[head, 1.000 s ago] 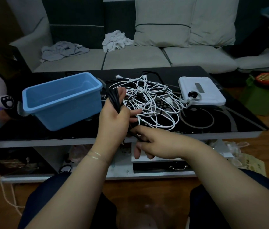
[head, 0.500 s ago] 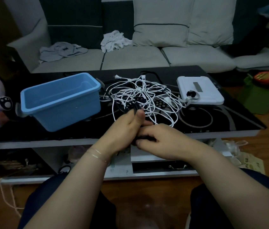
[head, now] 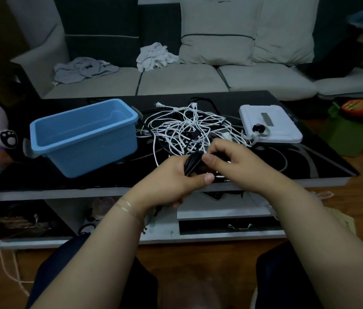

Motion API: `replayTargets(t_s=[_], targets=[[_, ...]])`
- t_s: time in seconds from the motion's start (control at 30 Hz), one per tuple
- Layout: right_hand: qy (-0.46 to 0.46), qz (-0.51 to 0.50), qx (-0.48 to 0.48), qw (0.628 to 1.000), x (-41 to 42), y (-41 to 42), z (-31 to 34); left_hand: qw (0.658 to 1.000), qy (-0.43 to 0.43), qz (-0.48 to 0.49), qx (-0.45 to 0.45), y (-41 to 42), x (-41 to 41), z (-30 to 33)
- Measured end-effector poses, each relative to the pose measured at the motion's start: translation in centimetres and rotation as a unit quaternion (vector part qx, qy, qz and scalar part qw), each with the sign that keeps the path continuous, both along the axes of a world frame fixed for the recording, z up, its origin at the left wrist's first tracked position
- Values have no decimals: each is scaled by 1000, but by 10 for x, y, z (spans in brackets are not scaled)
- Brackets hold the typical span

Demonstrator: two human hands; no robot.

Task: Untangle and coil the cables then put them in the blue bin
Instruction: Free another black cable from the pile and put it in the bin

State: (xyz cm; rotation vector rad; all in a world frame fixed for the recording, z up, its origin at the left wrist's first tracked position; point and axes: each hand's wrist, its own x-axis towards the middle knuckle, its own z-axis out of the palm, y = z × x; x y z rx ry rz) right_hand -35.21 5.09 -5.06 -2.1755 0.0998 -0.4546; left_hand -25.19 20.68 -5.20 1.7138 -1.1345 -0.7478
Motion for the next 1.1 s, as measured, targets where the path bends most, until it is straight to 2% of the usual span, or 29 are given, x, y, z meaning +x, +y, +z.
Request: replayTargets(t_s=[0.27,0.37,0.53,0.73,0.93,0.97,1.03,1.1], targets=[[-45,-20,52,997,12,7,-12,998,26,40,-37,1,2,-2],[-68,-19,127,989,17,12,-12,996,49,37,-66,1,2,-3],[-87,-17,218,972,24,15,-11,985,124,12,-118,1,2,-6],[-59,-13,306,950,27,5,-7,960,228,-8,-164,-4,4,-6],[-26,-82,206,975,33,0,-16,930,299,-17,-213,0,8,-2],[-17,-89,165,982,33,0,-19,925,303,-10,-229,0,10,0],[18,-103,18,994,33,0,-26,921,289,28,-259,2,13,2],[68,-103,-123,985,30,6,-31,917,273,77,-280,4,17,4]])
